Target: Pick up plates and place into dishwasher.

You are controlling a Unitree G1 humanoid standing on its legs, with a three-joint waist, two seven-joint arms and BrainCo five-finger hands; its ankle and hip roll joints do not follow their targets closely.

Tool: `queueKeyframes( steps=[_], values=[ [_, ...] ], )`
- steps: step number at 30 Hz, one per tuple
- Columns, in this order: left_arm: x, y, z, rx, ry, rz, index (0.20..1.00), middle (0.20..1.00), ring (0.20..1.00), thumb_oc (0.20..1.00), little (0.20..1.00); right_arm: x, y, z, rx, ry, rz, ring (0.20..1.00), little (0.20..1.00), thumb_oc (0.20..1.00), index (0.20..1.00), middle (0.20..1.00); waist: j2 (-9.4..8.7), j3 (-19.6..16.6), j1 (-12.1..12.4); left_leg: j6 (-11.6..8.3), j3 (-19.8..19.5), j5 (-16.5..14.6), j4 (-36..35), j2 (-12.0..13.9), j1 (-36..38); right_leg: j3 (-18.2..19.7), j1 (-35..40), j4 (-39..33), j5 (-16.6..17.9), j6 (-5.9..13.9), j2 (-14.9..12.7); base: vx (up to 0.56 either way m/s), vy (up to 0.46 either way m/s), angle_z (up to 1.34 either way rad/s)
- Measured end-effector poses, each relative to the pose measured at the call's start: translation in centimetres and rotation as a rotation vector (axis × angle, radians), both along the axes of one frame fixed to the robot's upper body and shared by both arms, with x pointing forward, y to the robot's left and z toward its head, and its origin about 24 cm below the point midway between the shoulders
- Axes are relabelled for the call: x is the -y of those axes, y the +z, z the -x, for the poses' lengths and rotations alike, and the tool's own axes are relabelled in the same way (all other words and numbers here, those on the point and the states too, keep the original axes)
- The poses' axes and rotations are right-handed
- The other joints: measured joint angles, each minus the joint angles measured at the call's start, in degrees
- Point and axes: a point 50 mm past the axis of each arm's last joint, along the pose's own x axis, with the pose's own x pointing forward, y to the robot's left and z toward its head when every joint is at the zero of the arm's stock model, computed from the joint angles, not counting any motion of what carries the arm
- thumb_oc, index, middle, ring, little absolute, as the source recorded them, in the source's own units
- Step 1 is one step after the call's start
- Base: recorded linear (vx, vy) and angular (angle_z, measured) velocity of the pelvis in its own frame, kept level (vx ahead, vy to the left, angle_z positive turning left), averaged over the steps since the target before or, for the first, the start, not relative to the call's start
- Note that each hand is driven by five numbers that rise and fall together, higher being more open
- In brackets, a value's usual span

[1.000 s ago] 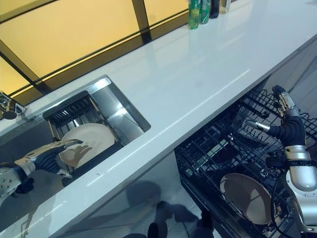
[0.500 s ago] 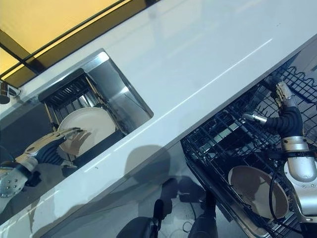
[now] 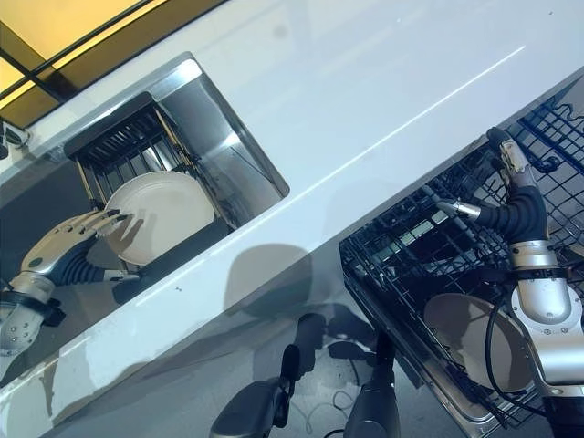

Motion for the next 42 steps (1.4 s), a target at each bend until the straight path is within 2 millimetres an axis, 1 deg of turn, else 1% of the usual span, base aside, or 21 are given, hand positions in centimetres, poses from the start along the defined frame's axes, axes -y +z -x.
queueKeyframes(
  steps=[4, 7, 12, 15, 18, 21, 25, 30, 33, 38, 42],
  values=[
    [0.2, 0.4, -0.2, 0.013, -0.013, -0.027, 1.000, 1.000, 1.000, 1.000, 1.000, -0.1, 0.6, -0.4, 0.019, 0.009, 0.003, 1.000, 1.000, 1.000, 1.000, 1.000, 0.52, 0.3, -0.1, 0.00, 0.0, 0.0, -0.1, 0.0, 0.0, 0.0, 0.0, 0.0, 0.0, 0.03, 0.0, 0.01, 0.034, 0.00],
    [0.4, 0.6, -0.4, 0.021, -0.022, -0.066, 1.000, 1.000, 1.000, 1.000, 1.000, 0.1, 0.6, -0.5, 0.018, 0.003, 0.003, 1.000, 1.000, 1.000, 1.000, 1.000, 1.12, 0.6, -0.1, 0.00, 0.0, 0.0, -0.1, 0.0, 0.0, 0.0, -0.1, 0.0, 0.0, 0.03, 0.0, 0.01, 0.011, 0.00],
    [0.5, 1.0, -0.8, 0.052, -0.037, -0.161, 1.000, 1.000, 1.000, 1.000, 1.000, 0.1, 1.2, -0.6, 0.025, 0.005, 0.030, 1.000, 1.000, 1.000, 1.000, 1.000, 2.09, 1.1, -0.2, 0.00, 0.1, 0.0, -0.1, -0.1, 0.0, 0.2, -0.2, 0.0, 0.0, 0.04, 0.0, 0.01, 0.021, -0.01],
    [-0.2, 1.3, -1.0, 0.061, -0.001, -0.210, 1.000, 1.000, 1.000, 1.000, 1.000, 0.1, 1.3, -0.6, 0.025, 0.006, 0.038, 1.000, 1.000, 1.000, 1.000, 1.000, 2.03, 1.2, -0.4, 0.00, 0.1, 0.0, -0.2, 0.0, 0.0, 0.2, -0.3, 0.0, 0.0, 0.04, 0.0, 0.00, 0.000, 0.00],
    [-0.7, 1.1, -1.1, 0.056, 0.028, -0.225, 1.000, 1.000, 1.000, 1.000, 1.000, 0.1, 1.4, -0.6, 0.026, 0.007, 0.038, 1.000, 1.000, 1.000, 1.000, 1.000, 2.03, 1.4, -1.2, 0.00, 0.1, 0.0, -0.3, 0.0, -0.1, 0.1, -0.3, 0.0, 0.0, 0.08, 0.0, 0.00, 0.000, 0.00],
    [-0.4, 1.0, -1.4, 0.053, 0.010, -0.255, 1.000, 1.000, 1.000, 1.000, 1.000, 0.1, 1.6, -0.7, 0.035, 0.009, 0.038, 1.000, 1.000, 1.000, 1.000, 1.000, 2.01, 2.3, -1.6, 0.00, 0.1, 0.0, -0.3, 0.0, -0.2, 0.1, -0.4, 0.0, 0.0, 0.09, 0.0, 0.00, 0.000, 0.00],
    [0.3, 1.1, -1.9, 0.054, -0.018, -0.268, 1.000, 1.000, 1.000, 1.000, 1.000, -0.2, 1.4, -0.8, 0.027, 0.018, 0.038, 1.000, 1.000, 1.000, 1.000, 1.000, 2.06, 2.5, -1.8, 0.00, 0.1, 0.0, -0.3, 0.0, -0.4, 0.1, -0.6, 0.0, 0.0, 0.10, 0.0, 0.00, 0.000, 0.00],
    [-0.2, 1.4, -2.2, 0.042, -0.001, -0.294, 1.000, 1.000, 1.000, 1.000, 1.000, -0.4, 1.6, -1.0, 0.037, 0.023, 0.036, 1.000, 1.000, 1.000, 1.000, 1.000, 2.16, 2.9, -1.9, -0.01, 0.1, 0.0, -0.1, 0.0, -1.0, 0.2, -1.3, 0.0, 0.0, 0.08, 0.0, 0.00, 0.000, 0.00],
    [-0.1, 1.7, -2.3, 0.049, 0.002, -0.297, 1.000, 1.000, 1.000, 1.000, 1.000, -0.4, 1.8, -1.1, 0.051, 0.017, 0.032, 1.000, 1.000, 1.000, 1.000, 1.000, 2.12, 3.9, -2.0, -0.02, 0.0, 0.0, 0.1, -0.1, -1.2, 0.1, -1.3, 0.1, 0.0, 0.06, 0.0, 0.00, -0.005, 0.01],
    [0.5, 2.2, -3.1, 0.065, -0.019, -0.298, 1.000, 1.000, 1.000, 1.000, 1.000, -0.5, 2.2, -1.2, 0.074, 0.012, 0.027, 1.000, 1.000, 1.000, 1.000, 1.000, 1.98, 4.8, -2.2, -0.02, 0.0, 0.0, 0.9, -0.2, -2.3, 0.1, -2.3, 1.0, 0.0, 0.03, -0.1, -0.03, -0.018, 0.01],
    [1.1, 2.3, -3.6, 0.042, -0.046, -0.301, 1.000, 1.000, 1.000, 1.000, 1.000, -0.9, 2.6, -1.6, 0.095, 0.023, 0.025, 1.000, 1.000, 1.000, 1.000, 1.000, 1.64, 5.4, -3.0, -0.05, -0.1, 0.0, 2.1, -0.2, -3.9, 0.0, -3.6, 1.6, 0.1, -0.11, -0.1, -0.04, -0.064, 0.03]
  ],
)
